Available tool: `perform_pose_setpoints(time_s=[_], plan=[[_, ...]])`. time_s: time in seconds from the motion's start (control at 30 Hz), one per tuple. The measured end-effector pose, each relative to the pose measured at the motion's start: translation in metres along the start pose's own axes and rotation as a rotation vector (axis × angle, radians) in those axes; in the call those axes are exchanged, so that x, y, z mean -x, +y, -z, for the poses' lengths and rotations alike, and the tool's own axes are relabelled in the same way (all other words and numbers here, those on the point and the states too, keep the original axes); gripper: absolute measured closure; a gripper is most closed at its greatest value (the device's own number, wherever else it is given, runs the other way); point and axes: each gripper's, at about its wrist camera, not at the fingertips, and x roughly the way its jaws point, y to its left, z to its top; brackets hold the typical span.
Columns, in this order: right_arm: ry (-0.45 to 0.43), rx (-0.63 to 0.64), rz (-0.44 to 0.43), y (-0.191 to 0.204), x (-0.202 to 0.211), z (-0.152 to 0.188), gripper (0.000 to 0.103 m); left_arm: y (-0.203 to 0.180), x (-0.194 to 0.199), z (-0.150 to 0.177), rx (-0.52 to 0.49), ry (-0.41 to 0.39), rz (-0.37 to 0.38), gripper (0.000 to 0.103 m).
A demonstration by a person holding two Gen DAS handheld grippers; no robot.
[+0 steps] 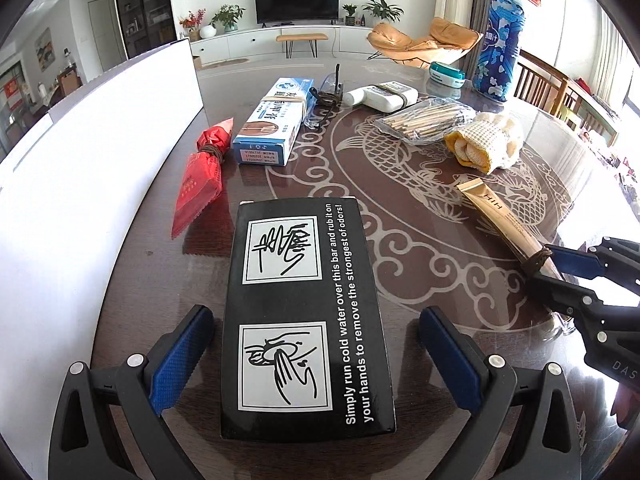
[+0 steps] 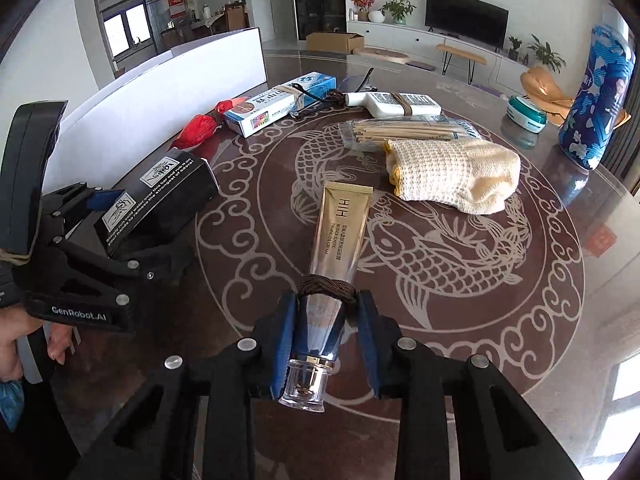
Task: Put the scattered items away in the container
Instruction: 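Close the right tool on the gold cosmetic tube while the left tool holds the soap box, then carry the soap box in the left tool and tube in the right tool over the white box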
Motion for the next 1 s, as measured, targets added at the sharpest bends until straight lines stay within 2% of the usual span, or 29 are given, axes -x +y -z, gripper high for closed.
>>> perform_pose_setpoints(time_s=[0.03, 0.17, 0.3, 0.33, 0.37, 0.63, 0.77, 1.0], plan=[[-0.010, -0.001, 0.012, 0.001, 0.002, 0.003, 0.068, 0.000, 0.000, 0.000, 0.000, 0.000, 0.000, 0.000], [-0.029, 0.015, 0.032, 0.011, -0.004, 0.001, 0.045, 0.000, 0.000, 0.000, 0.000, 0.000, 0.000, 0.000], [-0.021, 0.005, 0.041, 0.019, -0.003, 0.004, 0.035, 0.000, 0.000, 0.000, 0.000, 0.000, 0.000, 0.000], [-0.014, 0.001, 0.047, 0.019, -0.005, 0.003, 0.025, 0.000, 0.000, 0.000, 0.000, 0.000, 0.000, 0.000], [-0.008, -0.011, 0.046, 0.016, -0.006, 0.003, 0.019, 0.000, 0.000, 0.000, 0.000, 0.000, 0.000, 0.000], [-0.005, -0.018, 0.053, 0.018, -0.007, 0.003, 0.018, 0.000, 0.000, 0.001, 0.000, -0.001, 0.000, 0.000], [0.026, -0.022, 0.050, 0.017, -0.012, 0.001, 0.000, 0.000, 0.000, 0.001, 0.000, -0.001, 0.000, 0.000], [0.029, -0.022, 0.051, 0.016, -0.013, 0.001, 0.000, 0.000, -0.001, 0.001, 0.000, -0.001, 0.000, 0.000]])
